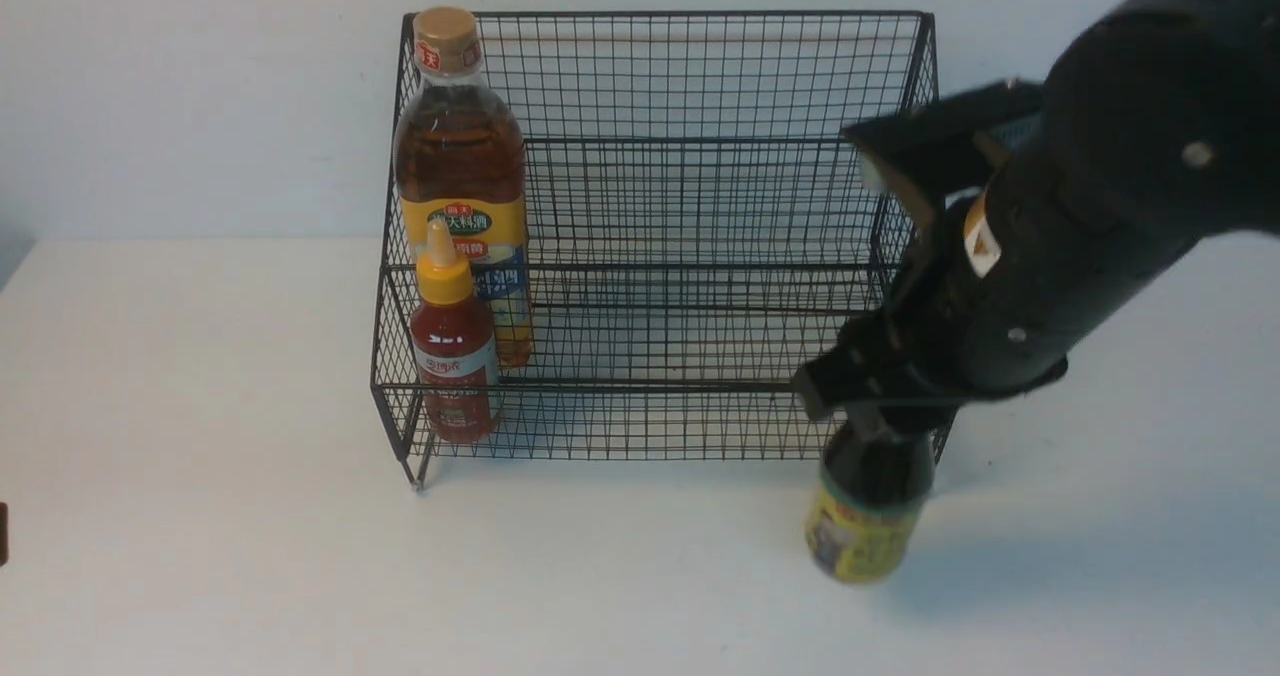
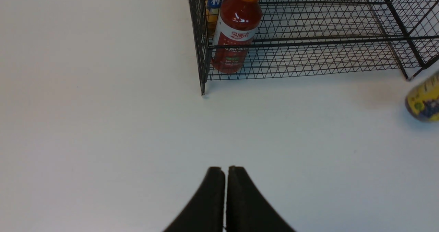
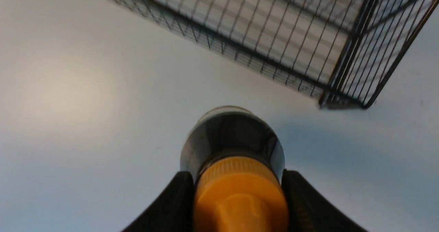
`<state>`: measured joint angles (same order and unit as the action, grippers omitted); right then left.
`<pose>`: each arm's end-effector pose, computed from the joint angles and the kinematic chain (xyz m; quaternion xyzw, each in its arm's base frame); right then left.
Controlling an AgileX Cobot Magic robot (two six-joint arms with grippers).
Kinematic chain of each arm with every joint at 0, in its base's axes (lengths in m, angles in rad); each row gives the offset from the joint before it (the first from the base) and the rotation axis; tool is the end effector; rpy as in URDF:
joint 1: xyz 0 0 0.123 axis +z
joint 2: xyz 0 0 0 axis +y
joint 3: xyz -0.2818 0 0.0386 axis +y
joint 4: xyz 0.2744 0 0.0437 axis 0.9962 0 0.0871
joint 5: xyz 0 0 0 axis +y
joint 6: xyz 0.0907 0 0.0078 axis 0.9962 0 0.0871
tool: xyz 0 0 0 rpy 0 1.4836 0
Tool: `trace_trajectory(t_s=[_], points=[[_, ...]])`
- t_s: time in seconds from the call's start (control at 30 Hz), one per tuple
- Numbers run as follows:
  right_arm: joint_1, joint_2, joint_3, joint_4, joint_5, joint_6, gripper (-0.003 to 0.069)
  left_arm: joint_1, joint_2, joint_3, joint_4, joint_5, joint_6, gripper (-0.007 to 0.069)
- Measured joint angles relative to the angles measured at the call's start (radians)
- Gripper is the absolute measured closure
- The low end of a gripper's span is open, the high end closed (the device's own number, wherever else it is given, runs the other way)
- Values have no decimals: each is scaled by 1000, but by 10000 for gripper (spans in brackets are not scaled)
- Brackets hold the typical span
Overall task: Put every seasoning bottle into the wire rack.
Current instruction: Use the right arm to put the condiment bottle back on the shelf
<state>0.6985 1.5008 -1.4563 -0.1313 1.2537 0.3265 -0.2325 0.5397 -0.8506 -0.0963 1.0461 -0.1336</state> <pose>0.2575 0.2015 0.3538 -0.1904 0.9632 0.0309 0.1875 0.0939 -0.0300 0.3718 0.0412 0.8935 -0.1282 0.4285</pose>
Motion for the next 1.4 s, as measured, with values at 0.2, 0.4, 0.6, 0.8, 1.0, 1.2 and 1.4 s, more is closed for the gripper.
trace_trajectory(t_s=[0.2,0.4,0.6,0.8,1.0,1.2,1.4], points=[[-10,-6,-127,-9,3,-8,361,0,0,0,-44,0,11,629],[-96,-5,-164,-7,25,-11,361,0,0,0,-53,-7,15,629],[-169,44,-164,-39,31,-15,361,0,0,0,-53,-7,15,629],[-184,96,-170,-42,-6,-15,361,0,0,0,-53,-30,35,629],[-184,126,-177,-59,-58,-15,361,0,0,1,-53,-35,48,629],[-184,166,-182,-92,-137,-11,361,0,0,1,-53,-35,53,629],[-184,214,-170,-91,-113,-9,361,0,0,1,-53,-35,54,629]])
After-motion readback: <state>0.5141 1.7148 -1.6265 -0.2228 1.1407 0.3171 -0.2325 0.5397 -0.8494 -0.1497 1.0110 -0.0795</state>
